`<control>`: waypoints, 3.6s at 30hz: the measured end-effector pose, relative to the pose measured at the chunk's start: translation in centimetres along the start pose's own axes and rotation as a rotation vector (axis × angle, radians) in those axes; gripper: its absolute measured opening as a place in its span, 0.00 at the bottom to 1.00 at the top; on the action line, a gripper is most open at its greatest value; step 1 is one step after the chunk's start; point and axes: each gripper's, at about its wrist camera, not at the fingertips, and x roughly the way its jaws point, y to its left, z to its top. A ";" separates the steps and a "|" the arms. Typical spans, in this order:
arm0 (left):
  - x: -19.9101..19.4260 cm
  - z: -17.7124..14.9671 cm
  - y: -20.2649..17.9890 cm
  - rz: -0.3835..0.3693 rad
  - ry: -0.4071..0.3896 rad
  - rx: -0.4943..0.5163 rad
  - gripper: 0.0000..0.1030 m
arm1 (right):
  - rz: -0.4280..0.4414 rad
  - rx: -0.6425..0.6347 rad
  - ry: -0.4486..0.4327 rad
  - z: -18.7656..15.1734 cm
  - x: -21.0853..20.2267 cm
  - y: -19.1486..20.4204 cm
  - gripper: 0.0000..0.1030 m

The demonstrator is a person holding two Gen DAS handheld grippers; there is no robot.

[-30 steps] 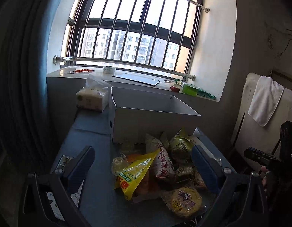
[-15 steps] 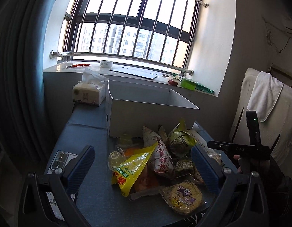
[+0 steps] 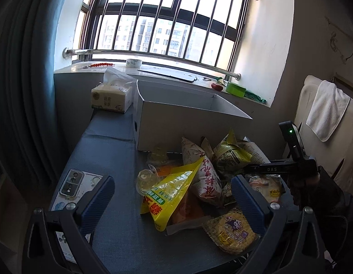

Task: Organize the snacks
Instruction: 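Grasp the long white cracker bag with the right tool while the left tool grasps the yellow bag, then lift both bags into the white box and open both tools, then move both tools back over the remaining snack pile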

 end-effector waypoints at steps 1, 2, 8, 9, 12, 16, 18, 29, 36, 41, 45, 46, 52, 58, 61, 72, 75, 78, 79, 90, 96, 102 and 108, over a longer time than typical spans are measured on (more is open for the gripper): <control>0.2 -0.1 0.1 0.004 0.010 -0.001 1.00 | 0.009 0.009 -0.013 -0.1 -0.6 -0.2 0.36; 0.4 -0.2 0.2 0.004 0.017 -0.004 1.00 | 0.017 0.018 -0.030 -0.2 -1.3 -0.4 0.36; 2.8 -0.8 0.7 0.001 0.108 -0.003 1.00 | 0.038 0.080 -0.168 -1.7 -6.8 -1.9 0.36; 3.4 -0.9 0.6 0.011 0.131 0.011 1.00 | 0.045 0.092 -0.193 -1.7 -7.7 -1.9 0.36; 4.9 -1.1 0.1 0.041 0.166 0.082 1.00 | 0.065 0.121 -0.256 -2.3 -10.2 -2.0 0.36; 7.0 -1.2 -0.5 0.110 0.207 0.205 1.00 | 0.089 0.142 -0.304 -3.3 -11.7 -2.4 0.36; 8.2 -1.4 -0.8 0.127 0.235 0.263 1.00 | 0.107 0.154 -0.315 -3.9 -12.1 -2.5 0.36; 8.9 -1.4 -0.1 0.077 0.258 0.270 0.39 | 0.169 0.140 -0.285 -5.0 -10.7 -0.7 0.36; 4.2 2.2 0.2 -0.025 0.086 0.159 0.39 | 0.198 0.118 -0.296 -4.0 -10.3 0.6 0.36; 4.9 7.4 -0.6 -0.083 0.005 0.127 0.39 | 0.215 0.078 -0.337 0.3 -10.6 1.9 0.36; 8.5 12.2 -0.8 -0.102 0.009 0.080 0.39 | 0.223 0.058 -0.346 6.3 -10.1 2.8 0.36; 9.7 13.4 -0.9 -0.074 0.012 0.074 0.39 | 0.220 0.055 -0.350 7.9 -9.9 3.1 0.36; 15.5 18.4 -0.3 0.011 0.043 0.031 0.40 | 0.215 0.055 -0.328 16.6 -7.1 4.5 0.36; 18.4 20.4 1.9 0.076 0.104 -0.031 1.00 | 0.121 0.028 -0.290 21.7 -4.0 6.3 0.95; 17.6 19.9 2.7 0.060 0.102 -0.032 1.00 | 0.162 0.050 -0.377 21.8 -5.2 6.1 1.00; 11.6 17.4 1.0 0.024 0.019 0.074 1.00 | 0.231 0.055 -0.465 17.3 -9.2 5.5 1.00; 9.1 15.9 -0.4 0.017 -0.026 0.149 1.00 | 0.247 0.036 -0.488 14.2 -10.9 5.1 1.00; 6.8 13.7 -1.2 0.028 -0.065 0.201 1.00 | 0.244 -0.006 -0.420 10.9 -11.6 4.9 1.00; 6.2 12.9 -1.3 0.013 -0.058 0.208 1.00 | 0.259 -0.020 -0.403 9.6 -11.9 4.8 1.00; 1.5 2.5 -0.6 -0.051 -0.013 0.088 1.00 | 0.220 0.066 -0.397 -4.6 -13.3 1.0 1.00; 1.8 0.3 -1.3 -0.049 0.040 0.073 1.00 | 0.143 0.072 -0.330 -8.6 -11.3 1.4 1.00; 2.5 0.0 -2.1 -0.050 0.060 0.085 1.00 | 0.052 -0.051 -0.249 -9.7 -8.6 3.1 1.00; 3.2 -0.4 -2.7 -0.051 0.083 0.101 1.00 | -0.027 -0.118 -0.166 -9.2 -5.7 3.5 1.00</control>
